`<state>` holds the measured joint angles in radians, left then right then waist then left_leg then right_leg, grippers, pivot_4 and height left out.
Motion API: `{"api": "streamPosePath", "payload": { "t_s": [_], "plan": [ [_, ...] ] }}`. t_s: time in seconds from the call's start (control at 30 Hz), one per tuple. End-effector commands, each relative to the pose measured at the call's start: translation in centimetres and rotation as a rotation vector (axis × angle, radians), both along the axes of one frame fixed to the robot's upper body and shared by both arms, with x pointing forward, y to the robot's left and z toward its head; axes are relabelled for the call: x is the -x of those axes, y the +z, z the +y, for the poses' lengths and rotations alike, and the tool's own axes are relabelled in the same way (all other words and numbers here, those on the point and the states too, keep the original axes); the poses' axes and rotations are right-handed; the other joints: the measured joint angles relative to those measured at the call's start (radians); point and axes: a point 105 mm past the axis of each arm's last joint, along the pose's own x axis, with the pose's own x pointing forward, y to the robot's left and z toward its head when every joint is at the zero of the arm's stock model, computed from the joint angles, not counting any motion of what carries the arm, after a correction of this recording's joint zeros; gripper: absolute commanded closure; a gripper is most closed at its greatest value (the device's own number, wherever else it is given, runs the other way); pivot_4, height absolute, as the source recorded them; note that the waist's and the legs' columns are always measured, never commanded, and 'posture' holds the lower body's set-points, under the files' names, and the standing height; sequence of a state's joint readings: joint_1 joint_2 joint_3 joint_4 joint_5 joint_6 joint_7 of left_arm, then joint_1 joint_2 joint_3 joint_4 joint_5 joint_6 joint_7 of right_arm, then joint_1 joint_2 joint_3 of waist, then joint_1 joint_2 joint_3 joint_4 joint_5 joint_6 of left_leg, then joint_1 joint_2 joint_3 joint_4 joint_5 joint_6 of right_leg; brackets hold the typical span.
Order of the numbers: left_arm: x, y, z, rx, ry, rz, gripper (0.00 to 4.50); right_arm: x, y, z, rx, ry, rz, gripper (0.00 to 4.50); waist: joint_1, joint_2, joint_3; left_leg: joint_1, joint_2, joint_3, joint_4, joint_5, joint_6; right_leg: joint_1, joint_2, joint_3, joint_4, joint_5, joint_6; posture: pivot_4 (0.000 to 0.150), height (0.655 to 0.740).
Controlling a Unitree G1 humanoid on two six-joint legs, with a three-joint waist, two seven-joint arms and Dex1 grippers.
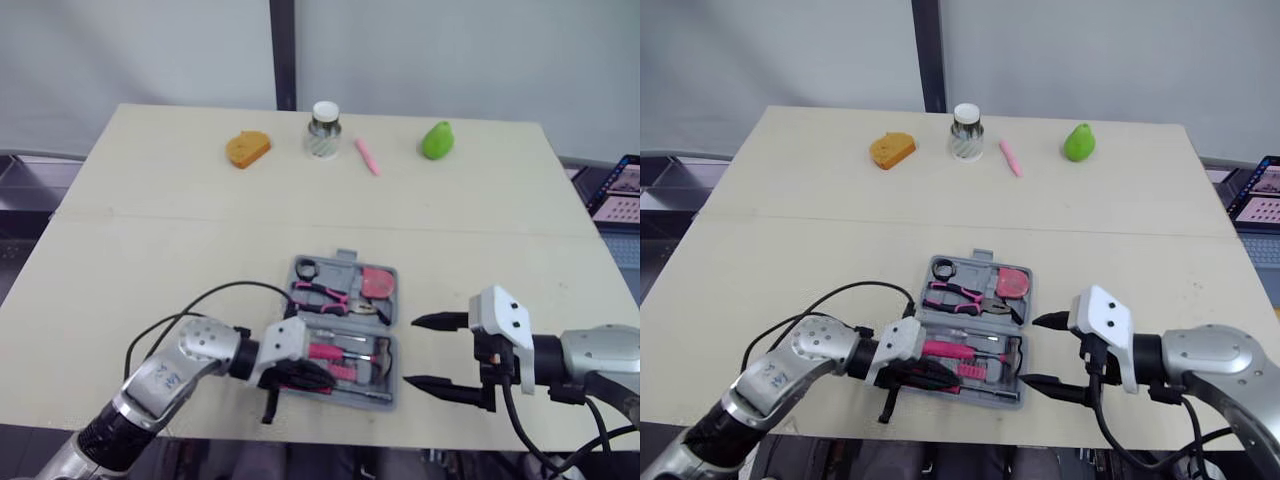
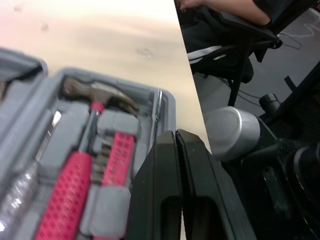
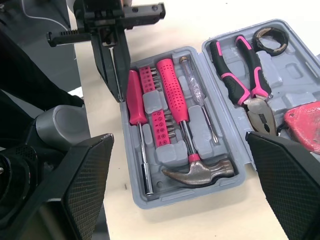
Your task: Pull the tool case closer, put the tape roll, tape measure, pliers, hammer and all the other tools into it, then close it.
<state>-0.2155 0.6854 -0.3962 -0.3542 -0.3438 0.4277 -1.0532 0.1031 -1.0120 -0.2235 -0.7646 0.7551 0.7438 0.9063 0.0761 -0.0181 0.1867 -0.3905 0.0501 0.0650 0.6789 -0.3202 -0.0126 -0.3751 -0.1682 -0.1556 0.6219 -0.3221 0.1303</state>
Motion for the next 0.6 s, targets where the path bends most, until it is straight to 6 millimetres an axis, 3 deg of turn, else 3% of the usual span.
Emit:
{"api": "streamPosePath", "payload": {
  "t_s": [0.03,0.6],
  "plan": [
    [-0.2,0.2,0.4,0.007,-0.006,-0.037,4.4,0.3,0.6,0.2,0.0,0.004,-0.033,0.0,0.0,0.0,0.0,0.0,0.0,0.0,0.0,0.0,0.0,0.0,0.0,0.0,0.0,0.0,0.0,0.15,0.74],
    [-0.5,-3.8,1.5,-0.158,0.003,-0.075,4.4,0.5,0.8,0.0,0.003,-0.001,-0.033,0.0,-0.003,0.0,0.0,0.0,0.0,0.0,0.0,0.0,0.0,0.0,0.0,0.0,0.0,0.0,0.0,0.15,0.74]
  ]
}}
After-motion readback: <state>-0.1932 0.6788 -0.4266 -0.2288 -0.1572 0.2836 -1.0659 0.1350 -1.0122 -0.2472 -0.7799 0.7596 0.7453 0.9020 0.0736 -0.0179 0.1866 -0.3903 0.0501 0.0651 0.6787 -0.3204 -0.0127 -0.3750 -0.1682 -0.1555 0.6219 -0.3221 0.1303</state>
